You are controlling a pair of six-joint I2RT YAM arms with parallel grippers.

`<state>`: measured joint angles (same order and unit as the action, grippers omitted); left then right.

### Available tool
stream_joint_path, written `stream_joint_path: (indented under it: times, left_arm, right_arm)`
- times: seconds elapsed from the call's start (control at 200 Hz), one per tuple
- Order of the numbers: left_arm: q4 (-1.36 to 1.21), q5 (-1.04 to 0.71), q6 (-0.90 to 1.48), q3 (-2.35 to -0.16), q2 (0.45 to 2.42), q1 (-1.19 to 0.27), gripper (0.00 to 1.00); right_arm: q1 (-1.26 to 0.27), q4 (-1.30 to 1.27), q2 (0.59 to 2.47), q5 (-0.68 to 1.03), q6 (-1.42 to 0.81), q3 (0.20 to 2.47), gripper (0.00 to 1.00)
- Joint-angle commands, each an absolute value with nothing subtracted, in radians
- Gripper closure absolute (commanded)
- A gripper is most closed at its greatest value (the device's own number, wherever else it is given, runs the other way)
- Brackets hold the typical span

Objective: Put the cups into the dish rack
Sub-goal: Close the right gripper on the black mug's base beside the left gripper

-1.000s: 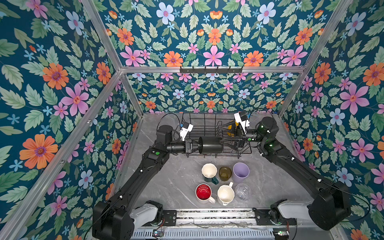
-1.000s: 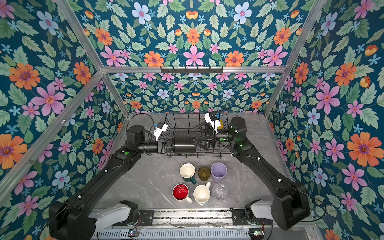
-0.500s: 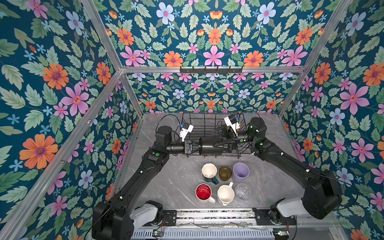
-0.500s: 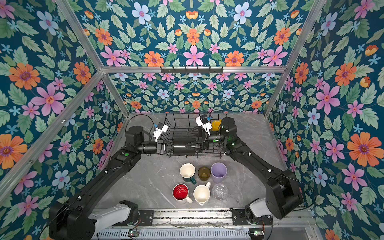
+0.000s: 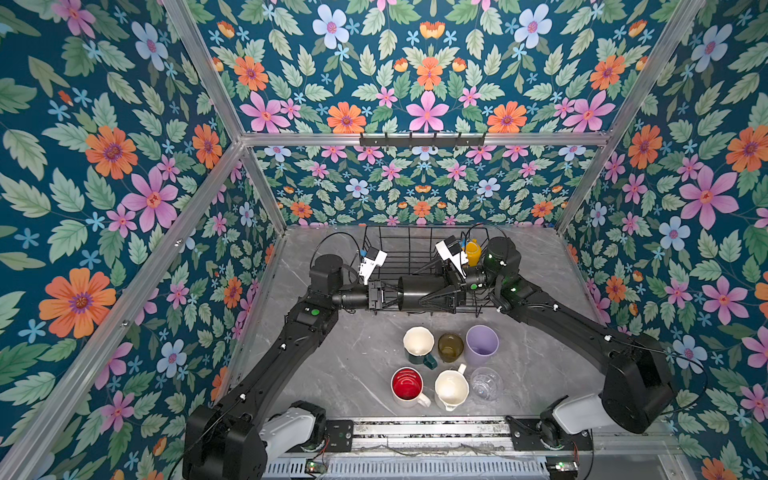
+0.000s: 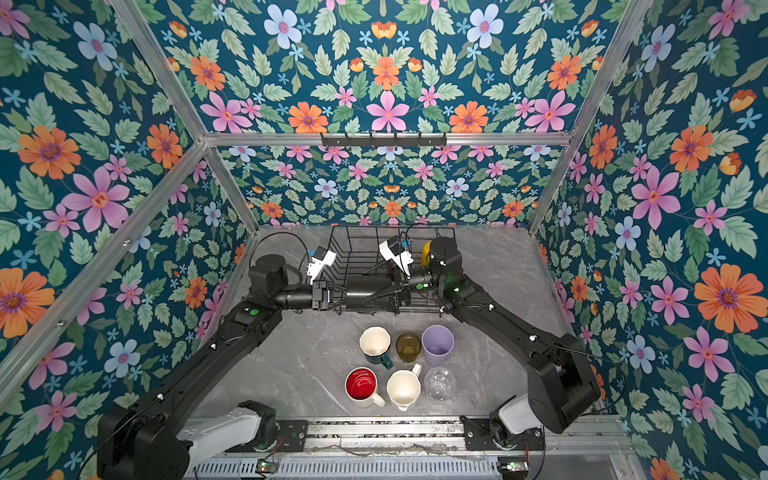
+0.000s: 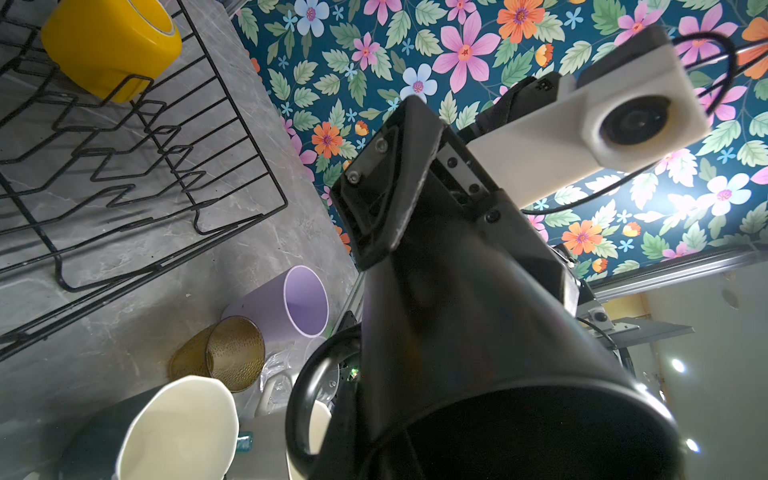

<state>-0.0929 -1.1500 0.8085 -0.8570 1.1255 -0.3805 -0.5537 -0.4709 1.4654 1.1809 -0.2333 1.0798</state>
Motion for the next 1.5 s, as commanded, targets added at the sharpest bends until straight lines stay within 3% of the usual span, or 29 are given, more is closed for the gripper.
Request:
stream_joint_path:
  times: [0.0,0.335,0.695,0.89,1.495]
  left_arm:
    - [-0.209,-1.198,0.839,-0.859,1.115,-0.38,1.0]
    - [-0.227,-1.191,0.857,-0.841,1.111,-0.38,1.0]
    - [-0.323,-1.189,0.929,-0.803,1.095,-0.38,1.0]
    - [-0.351,-1.191,0.95,-0.796,1.092,-0.38,1.0]
    - [-0.427,-1.185,1.008,-0.765,1.083,-0.381,1.0]
  right_arm:
    - [-0.563,-0.465,1.472,1.184,-0.219,1.085,0.01]
    - [-0.572,-0.461,1.474,1.186,-0.221,1.083,0.02]
    - [-0.575,-0.45,1.461,1.192,-0.23,1.076,0.08]
    - [-0.585,-0.445,1.459,1.198,-0.228,1.075,0.01]
    - [-0.597,-0.476,1.449,1.18,-0.255,1.073,0.06]
